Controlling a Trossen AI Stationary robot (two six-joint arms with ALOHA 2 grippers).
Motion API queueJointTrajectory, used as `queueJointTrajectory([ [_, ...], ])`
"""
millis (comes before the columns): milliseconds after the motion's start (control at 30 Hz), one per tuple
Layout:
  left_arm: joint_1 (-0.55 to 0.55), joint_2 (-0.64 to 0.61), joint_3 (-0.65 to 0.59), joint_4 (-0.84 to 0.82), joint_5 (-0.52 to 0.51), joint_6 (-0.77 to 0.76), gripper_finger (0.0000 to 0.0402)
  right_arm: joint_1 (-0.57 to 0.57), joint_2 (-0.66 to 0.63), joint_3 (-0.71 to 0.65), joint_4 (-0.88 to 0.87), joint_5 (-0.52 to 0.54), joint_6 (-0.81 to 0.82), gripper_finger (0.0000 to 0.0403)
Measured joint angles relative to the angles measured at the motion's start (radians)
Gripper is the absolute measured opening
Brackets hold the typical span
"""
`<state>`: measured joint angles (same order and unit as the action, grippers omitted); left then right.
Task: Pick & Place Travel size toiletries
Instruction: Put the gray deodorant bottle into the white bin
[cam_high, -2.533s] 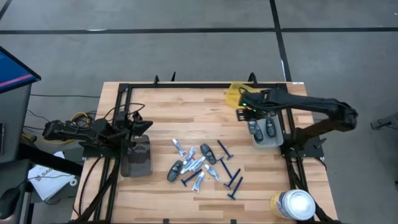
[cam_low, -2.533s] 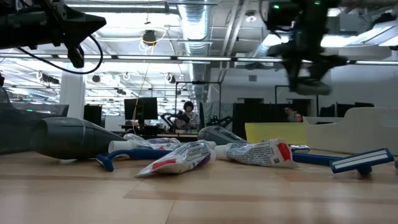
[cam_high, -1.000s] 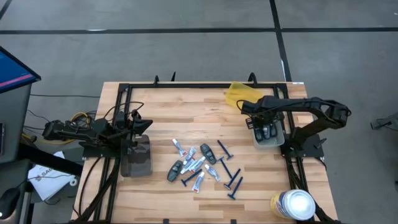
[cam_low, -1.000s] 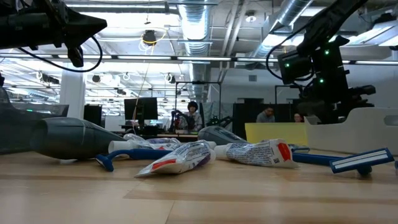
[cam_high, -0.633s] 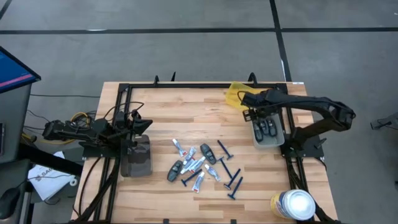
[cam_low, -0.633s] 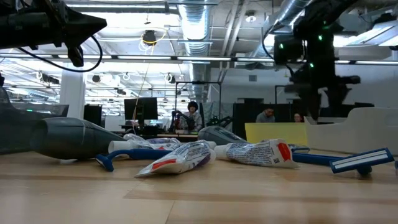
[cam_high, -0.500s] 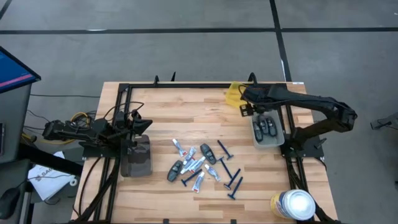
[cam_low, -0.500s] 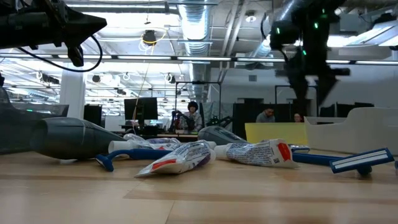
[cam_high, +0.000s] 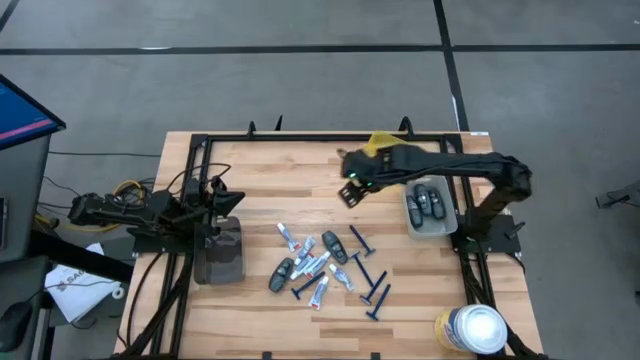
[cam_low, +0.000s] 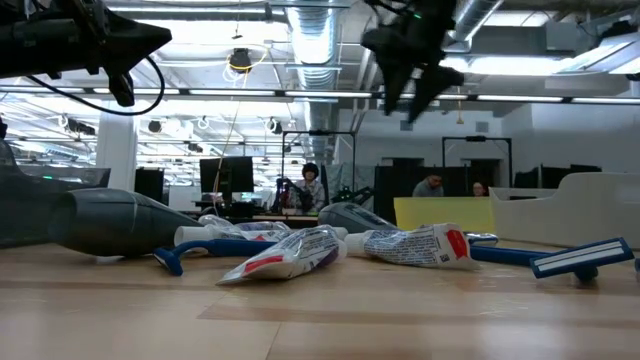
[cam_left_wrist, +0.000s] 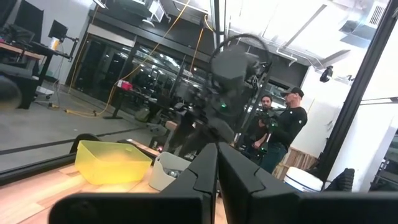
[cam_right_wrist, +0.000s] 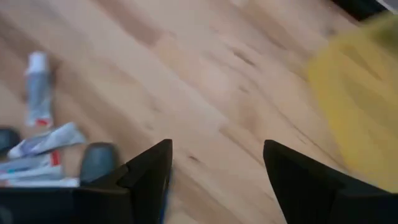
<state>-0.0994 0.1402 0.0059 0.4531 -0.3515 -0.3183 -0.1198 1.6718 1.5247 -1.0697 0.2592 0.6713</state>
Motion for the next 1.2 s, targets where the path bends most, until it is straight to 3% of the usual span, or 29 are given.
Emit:
queueJointTrajectory([
  [300, 0.000, 0.000, 0.000, 0.000, 0.000, 0.000, 0.0008, 0.107, 0.256, 0.263, 0.001, -0.086, -0.051, 0.0247],
  [433, 0.000, 0.000, 0.000, 0.000, 0.000, 0.000, 0.0020, 0.137, 0.341, 0.307, -0.003, -0.158, -0.026, 0.0277],
  [633, 0.000, 0.000, 0.000, 0.000, 0.000, 0.000, 0.0061, 0.172, 0.419, 0.317, -0.025, -0.188, 0.048, 0.0347],
  [767, 0.000, 0.000, 0.000, 0.001, 0.000, 0.000, 0.0087, 0.178, 0.446, 0.319, -0.024, -0.208, 0.062, 0.0374],
  [1200, 0.000, 0.000, 0.000, 0.000, 0.000, -0.008, 0.0123, 0.153, 0.446, 0.197, 0.098, -0.211, 0.062, 0.0373],
])
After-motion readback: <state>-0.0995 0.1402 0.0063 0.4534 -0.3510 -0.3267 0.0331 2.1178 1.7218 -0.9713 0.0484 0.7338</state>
